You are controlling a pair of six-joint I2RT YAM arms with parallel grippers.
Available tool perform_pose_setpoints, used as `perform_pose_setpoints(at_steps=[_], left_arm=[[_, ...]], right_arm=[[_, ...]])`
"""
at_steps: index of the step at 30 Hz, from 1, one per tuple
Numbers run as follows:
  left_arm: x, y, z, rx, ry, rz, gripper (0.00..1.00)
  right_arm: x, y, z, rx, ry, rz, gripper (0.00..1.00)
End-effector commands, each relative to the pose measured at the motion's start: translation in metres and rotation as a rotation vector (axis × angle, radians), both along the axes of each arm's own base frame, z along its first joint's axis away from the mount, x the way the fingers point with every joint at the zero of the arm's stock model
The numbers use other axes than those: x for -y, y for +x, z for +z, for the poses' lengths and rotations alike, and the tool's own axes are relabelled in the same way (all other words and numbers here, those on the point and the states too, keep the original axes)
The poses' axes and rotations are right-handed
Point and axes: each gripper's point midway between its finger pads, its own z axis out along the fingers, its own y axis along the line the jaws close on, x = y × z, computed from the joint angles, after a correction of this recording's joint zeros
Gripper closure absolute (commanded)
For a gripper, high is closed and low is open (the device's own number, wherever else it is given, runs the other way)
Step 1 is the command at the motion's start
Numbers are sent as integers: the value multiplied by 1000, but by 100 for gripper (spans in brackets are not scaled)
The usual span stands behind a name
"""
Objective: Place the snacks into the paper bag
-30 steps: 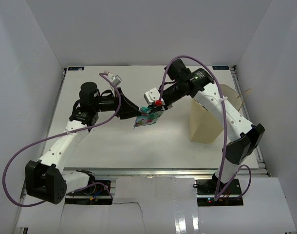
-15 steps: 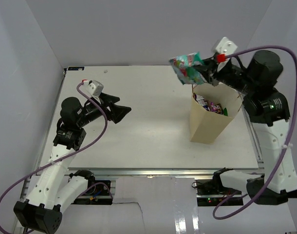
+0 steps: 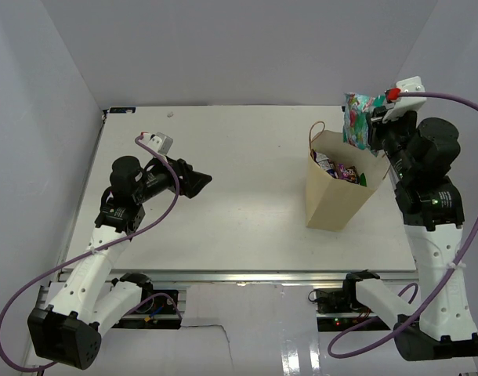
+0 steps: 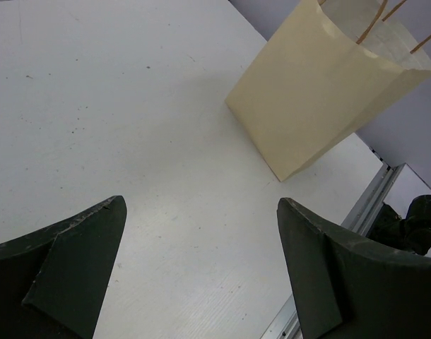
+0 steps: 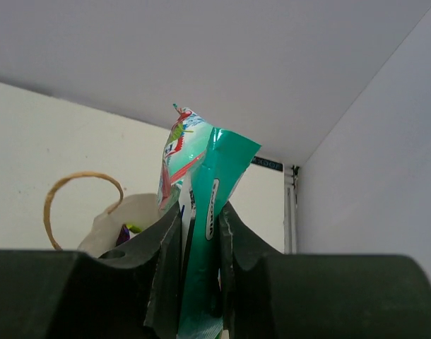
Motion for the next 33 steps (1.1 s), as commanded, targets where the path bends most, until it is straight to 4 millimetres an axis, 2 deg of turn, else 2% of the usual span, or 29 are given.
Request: perform_pose_setpoints(at_steps=[1,4,8,9,10,11,12,13,14,15,20,24,29,31,33], left_arm=[[-3,-1,5,17,-1,16,2],[-5,-4,5,18,1,22,2],[-7,-7,8,27,0,29,2],[-7,-8,10,30,-1,31,2],[-8,-8,13,35,-1,34,2],[-8,-9,14,37,-3,36,2],[-8,-10,18,43,-7,36,2],[-9,-10,22,50,-12,39,2],[-9,-11,25,53,-19,40,2],[-9,-11,29,62,-24,42,2],[-9,-14,45,82,-50,44,2],[-9,-18,51,91,-63,46,2],[-10,-18,53,85,-65,49,2],[-10,-18,54,85,-68,51,2],[-10,-18,54,85,-71,51,2]], right_arm=[[5,2,-8,0,2,-24,92],[2,8,-32,-52,-41,-1,92],[-4,13,-51,-102,-69,39,66],[-4,12,-48,-97,-76,45,46],[-8,12,-46,-101,-76,68,35],[-10,8,-36,-91,-74,82,8],[-13,5,-31,-90,-65,98,5],[-17,3,-27,-96,-51,122,10],[-17,6,-26,-112,-32,118,10],[-16,1,-15,-108,-5,106,10],[-9,0,2,-112,107,40,10],[14,1,11,-112,113,-95,10],[23,-11,33,-24,81,-120,10],[26,-16,36,-6,82,-132,10],[27,-15,29,-14,76,-137,10]])
